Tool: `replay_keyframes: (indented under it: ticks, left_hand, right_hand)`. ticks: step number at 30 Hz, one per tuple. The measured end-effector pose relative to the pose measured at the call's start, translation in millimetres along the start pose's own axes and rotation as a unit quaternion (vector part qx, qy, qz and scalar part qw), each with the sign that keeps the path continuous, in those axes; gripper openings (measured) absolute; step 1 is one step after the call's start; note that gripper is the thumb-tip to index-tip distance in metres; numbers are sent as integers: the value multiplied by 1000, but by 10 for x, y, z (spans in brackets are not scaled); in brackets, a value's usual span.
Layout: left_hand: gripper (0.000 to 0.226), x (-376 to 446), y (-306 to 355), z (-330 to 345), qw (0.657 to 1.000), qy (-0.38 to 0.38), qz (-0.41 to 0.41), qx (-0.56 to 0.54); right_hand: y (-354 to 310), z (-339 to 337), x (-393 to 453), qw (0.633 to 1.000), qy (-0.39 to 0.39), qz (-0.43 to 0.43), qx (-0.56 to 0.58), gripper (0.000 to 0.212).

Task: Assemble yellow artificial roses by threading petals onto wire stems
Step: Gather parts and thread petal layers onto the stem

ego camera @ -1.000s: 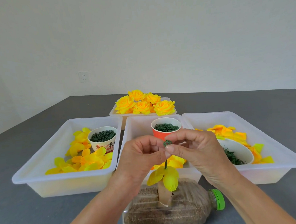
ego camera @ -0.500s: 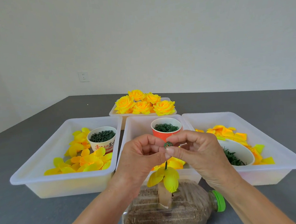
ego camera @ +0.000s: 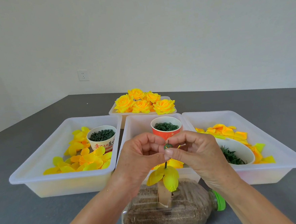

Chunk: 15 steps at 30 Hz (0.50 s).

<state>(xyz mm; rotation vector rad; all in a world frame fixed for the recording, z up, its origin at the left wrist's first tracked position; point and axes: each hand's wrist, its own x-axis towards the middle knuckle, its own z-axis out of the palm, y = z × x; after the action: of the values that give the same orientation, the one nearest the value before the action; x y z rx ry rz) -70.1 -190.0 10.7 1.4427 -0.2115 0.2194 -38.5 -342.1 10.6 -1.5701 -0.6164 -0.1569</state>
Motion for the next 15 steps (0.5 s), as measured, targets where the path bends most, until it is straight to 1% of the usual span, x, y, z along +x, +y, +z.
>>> replay_keyframes:
  ticks: [5, 11, 15]
  left_hand:
    - [25, -40, 15, -33, 1000, -5, -6, 21]
    - [22, -82, 16, -94, 998, 24, -19, 48]
    - [12, -106, 18, -115, 998, 25, -31, 53]
  right_hand:
    - [-5, 16, -49, 999, -3, 35, 14, 18]
    - [-15, 28, -82, 998, -25, 54, 6, 18]
    - [7, 42, -123, 996, -25, 78, 19, 13]
